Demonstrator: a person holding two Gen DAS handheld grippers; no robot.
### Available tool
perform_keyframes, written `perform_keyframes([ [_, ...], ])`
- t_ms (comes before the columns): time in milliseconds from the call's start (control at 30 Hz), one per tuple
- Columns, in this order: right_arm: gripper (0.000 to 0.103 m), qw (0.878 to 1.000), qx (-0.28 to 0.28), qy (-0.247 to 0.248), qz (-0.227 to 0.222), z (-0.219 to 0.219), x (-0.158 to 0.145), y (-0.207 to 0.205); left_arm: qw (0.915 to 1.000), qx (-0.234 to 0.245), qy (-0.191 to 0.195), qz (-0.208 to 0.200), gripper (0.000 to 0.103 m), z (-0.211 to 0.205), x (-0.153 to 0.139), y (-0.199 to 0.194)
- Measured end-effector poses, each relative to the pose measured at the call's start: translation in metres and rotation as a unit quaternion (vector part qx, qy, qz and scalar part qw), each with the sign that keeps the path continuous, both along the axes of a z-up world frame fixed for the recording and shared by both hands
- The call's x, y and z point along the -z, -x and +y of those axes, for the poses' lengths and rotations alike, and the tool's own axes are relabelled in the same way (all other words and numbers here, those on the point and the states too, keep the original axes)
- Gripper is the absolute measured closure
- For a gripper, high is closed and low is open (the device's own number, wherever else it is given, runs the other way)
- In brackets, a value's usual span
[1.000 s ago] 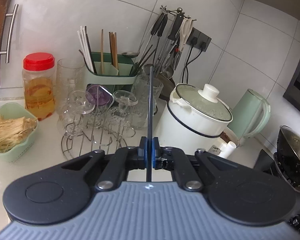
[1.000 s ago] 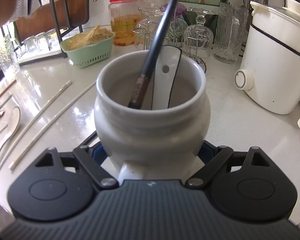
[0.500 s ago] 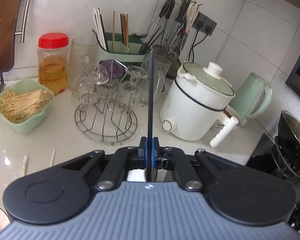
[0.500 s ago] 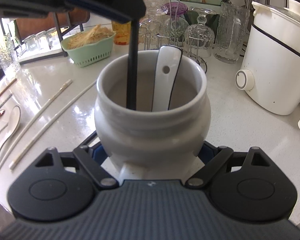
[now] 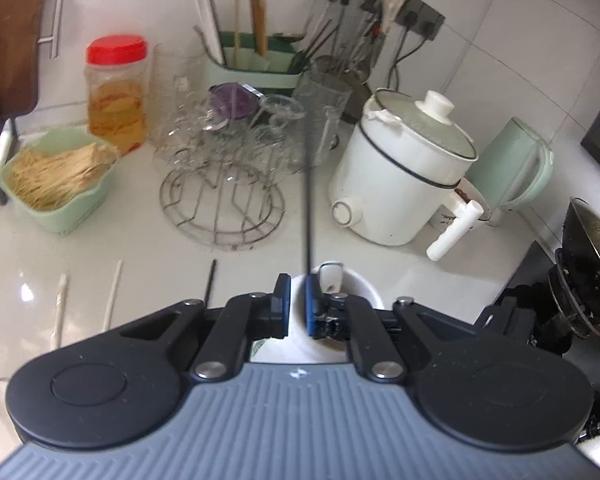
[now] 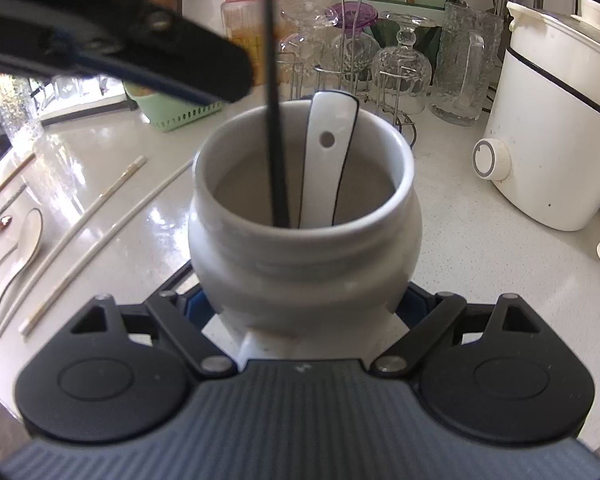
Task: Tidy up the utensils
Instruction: 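Drop the black chopstick into the mug beside the spoon with the left gripper, then grasp the wooden chopstick with the left gripper and lift it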
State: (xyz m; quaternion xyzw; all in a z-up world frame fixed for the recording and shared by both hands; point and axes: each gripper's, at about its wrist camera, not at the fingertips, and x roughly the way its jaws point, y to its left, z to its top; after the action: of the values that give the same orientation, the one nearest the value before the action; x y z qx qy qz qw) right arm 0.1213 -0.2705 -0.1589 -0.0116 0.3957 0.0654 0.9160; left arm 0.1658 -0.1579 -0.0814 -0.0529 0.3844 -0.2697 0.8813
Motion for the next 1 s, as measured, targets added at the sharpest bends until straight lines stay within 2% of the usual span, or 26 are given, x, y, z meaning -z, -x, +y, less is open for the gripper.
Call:
perform_keyframes([
  [67,0.012,1.0,0.0,0.001,0.005,0.0,-0.001,-0.001,1.0,-0.006,-0.005,0.002,0.077,0.009,-0.004,0.003],
  [167,0.012,1.0,0.001,0.002,0.008,0.001,-0.001,-0.002,0.9996,-0.018,-0.019,-0.009,0.069,0.029,-0.01,0.011],
  [367,0.013,1.0,0.012,0.003,0.01,0.002,-0.002,-0.001,0.9946,-0.081,-0.065,0.0,0.068,0.099,-0.008,0.021],
  [467,0.008,1.0,0.019,0.005,0.01,0.003,-0.002,0.0,0.9879,-0.127,-0.088,0.017,0.067,0.147,0.002,0.022],
  [500,0.0,1.0,0.021,0.007,0.007,0.003,-0.003,0.0,0.9845,-0.143,-0.097,0.026,0.066,0.164,0.006,0.022],
  [567,0.0,1.0,0.024,0.003,0.003,0.004,-0.004,0.001,0.9781,-0.175,-0.104,0.043,0.056,0.2,0.014,0.02],
  [733,0.0,0.999,0.037,0.011,0.006,0.01,-0.006,0.004,0.9613,-0.246,-0.107,0.064,0.056,0.289,0.037,0.011],
  [933,0.0,0.997,0.074,0.027,0.005,0.019,-0.012,0.009,0.9496,-0.275,-0.118,0.092,0.057,0.362,0.069,-0.017],
  [1000,0.0,0.996,0.08,0.032,0.003,0.023,-0.013,0.01,0.9498,-0.272,-0.12,0.096,0.057,0.376,0.079,-0.026],
])
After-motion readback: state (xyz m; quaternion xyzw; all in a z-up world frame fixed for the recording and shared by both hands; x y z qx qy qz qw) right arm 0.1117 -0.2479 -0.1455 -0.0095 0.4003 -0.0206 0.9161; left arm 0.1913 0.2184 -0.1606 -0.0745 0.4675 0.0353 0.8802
